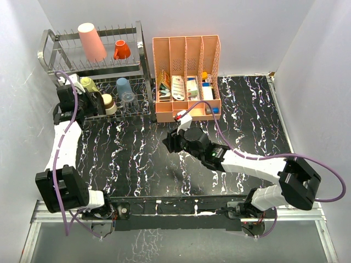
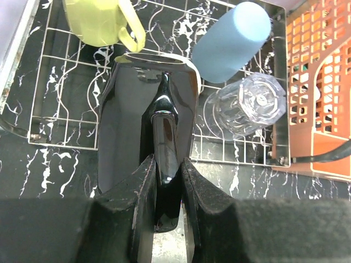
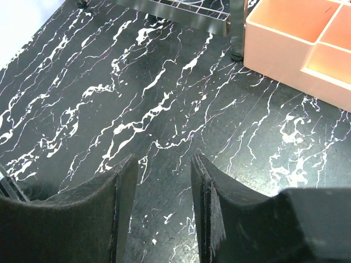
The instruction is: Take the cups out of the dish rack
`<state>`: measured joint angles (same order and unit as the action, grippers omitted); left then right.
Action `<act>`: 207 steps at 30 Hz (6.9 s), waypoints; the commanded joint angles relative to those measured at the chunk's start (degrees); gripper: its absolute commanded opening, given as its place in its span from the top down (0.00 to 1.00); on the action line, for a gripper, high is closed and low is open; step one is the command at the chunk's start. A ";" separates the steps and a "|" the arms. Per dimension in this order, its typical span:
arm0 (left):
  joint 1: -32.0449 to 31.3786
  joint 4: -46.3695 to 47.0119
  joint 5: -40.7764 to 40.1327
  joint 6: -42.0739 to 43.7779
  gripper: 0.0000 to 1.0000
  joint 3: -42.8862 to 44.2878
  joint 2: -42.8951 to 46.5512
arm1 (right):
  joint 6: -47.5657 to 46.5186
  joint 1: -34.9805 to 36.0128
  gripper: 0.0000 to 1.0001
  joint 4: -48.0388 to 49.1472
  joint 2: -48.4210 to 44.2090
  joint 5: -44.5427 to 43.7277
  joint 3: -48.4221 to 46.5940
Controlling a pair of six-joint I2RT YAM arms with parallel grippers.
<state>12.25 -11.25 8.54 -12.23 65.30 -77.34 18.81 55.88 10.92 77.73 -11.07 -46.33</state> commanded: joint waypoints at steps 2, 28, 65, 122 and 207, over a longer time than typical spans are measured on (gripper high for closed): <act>-0.12 1.79 5.99 0.00 1.00 4.06 5.18 | -1.63 0.28 0.54 3.76 -2.16 -1.19 -1.03; -1.79 -6.09 32.62 -19.52 1.00 -2.26 8.19 | -37.99 12.82 0.18 42.22 18.10 -17.13 -7.73; -2.62 -22.65 41.06 -20.87 1.00 -1.81 6.88 | -60.86 12.59 0.52 45.85 40.59 -21.90 -25.13; -3.72 1.77 8.69 18.89 0.05 -4.17 0.79 | -18.55 -15.99 0.92 -53.95 34.51 7.85 -51.99; -4.08 18.91 11.87 12.61 0.77 -9.74 -0.55 | -3.14 -8.94 0.28 -31.08 -0.30 5.11 -23.66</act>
<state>8.12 12.45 16.45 1.85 56.10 -83.99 13.93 46.52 -25.15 79.33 -6.83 -69.58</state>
